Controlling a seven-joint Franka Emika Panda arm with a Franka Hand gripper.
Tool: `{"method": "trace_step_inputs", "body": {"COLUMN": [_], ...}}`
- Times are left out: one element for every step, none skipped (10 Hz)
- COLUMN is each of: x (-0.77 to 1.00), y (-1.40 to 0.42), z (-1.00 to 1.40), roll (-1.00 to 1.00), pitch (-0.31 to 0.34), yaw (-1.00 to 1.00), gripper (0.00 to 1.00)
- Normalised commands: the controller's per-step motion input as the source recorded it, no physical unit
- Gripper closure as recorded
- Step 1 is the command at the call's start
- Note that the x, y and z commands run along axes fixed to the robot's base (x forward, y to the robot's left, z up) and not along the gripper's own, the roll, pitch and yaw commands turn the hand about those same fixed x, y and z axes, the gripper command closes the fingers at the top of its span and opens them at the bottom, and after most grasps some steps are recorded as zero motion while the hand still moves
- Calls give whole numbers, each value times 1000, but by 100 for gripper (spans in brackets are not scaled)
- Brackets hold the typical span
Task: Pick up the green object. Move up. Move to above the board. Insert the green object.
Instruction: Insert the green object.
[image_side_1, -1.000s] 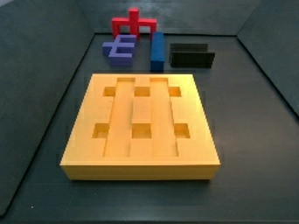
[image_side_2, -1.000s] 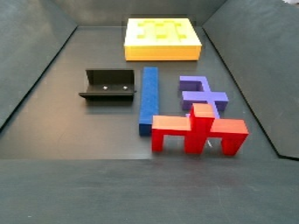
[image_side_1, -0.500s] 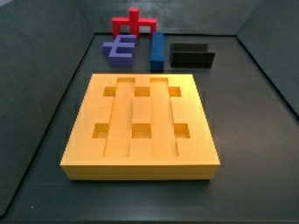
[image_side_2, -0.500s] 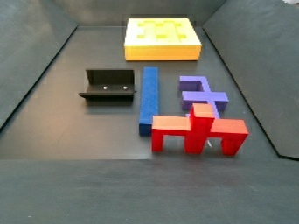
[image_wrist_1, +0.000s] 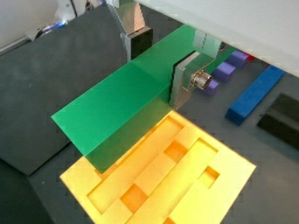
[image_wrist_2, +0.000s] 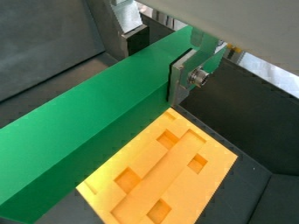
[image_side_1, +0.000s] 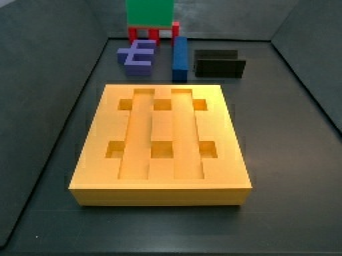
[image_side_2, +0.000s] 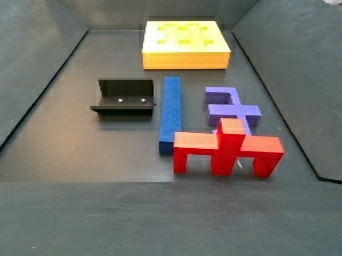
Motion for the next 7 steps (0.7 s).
{"method": "trace_step_inputs", "body": {"x": [-194, -211, -194, -220, -183, -117, -83], "y": [-343, -323, -314, -206, -166, -126, -77], "z": [-931, -971, -909, -854, -857, -783, -783], "roll": [0, 0, 0, 0, 0, 0, 44], "pitch": [-79, -86, -111, -170, -186, -237, -243], "yaw": [160, 129, 149, 143, 91, 60, 3], "gripper": [100, 100, 100, 100, 100, 100, 100]}}
